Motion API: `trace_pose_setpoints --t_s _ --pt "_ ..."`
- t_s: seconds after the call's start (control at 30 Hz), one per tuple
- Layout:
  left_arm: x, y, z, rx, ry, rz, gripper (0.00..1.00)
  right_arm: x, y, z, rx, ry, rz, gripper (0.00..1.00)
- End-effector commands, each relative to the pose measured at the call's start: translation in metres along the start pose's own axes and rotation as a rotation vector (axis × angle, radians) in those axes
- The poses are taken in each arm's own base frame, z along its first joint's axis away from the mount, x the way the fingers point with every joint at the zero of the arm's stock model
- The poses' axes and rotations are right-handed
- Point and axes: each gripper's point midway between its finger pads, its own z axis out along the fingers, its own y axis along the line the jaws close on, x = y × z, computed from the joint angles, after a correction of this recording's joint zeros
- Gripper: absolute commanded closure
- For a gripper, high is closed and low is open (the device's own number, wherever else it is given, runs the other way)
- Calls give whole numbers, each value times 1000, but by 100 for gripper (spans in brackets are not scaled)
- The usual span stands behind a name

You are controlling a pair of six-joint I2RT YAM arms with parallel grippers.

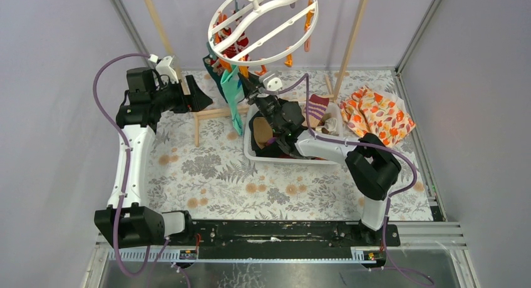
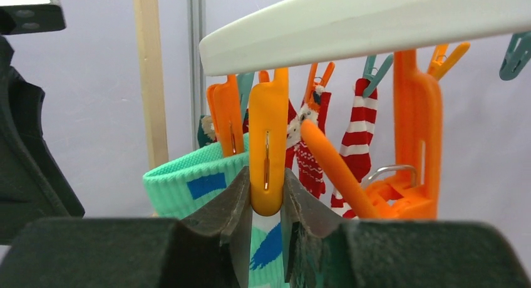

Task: Clip the socks to the hanger
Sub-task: Open the clamp at the hanger.

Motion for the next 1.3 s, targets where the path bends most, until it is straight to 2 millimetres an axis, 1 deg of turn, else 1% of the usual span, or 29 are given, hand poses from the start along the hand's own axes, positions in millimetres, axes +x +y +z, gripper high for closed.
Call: trace_pose_setpoints --t_s 0.0,0.1,0.2,0.4,0.53,0.63,0.67,0.7,0.87,1.1,1.27 --pt "-17 -17 -15 35 -43 46 8 -52 4 5 17 -134 -32 92" --pt "-19 -21 -21 37 -43 65 8 -56 8 3 12 -140 -32 99" --pt "-24 -27 -29 37 -56 80 8 -57 11 2 10 -140 -28 100" --pt "-46 -60 -50 120 -108 78 10 -60 19 0 21 -147 -25 100" --pt "-57 -89 -56 223 -124 47 12 -62 24 -1 37 -154 -9 100" --pt "-61 -112 -50 267 -137 86 12 -63 29 -2 34 -151 5 100" --pt "-64 -115 -48 267 -145 93 12 -62 30 -2 36 -147 5 100" --pt "-64 -125 -45 294 -141 106 12 -61 31 -2 44 -142 5 100" --pt "-78 -143 -31 353 -147 109 16 -58 32 -4 72 -127 4 100" --pt "-97 -150 -15 381 -209 106 21 -57 42 -7 63 -113 37 100" --pt "-103 -147 -6 375 -231 105 25 -62 49 -8 46 -106 85 100"
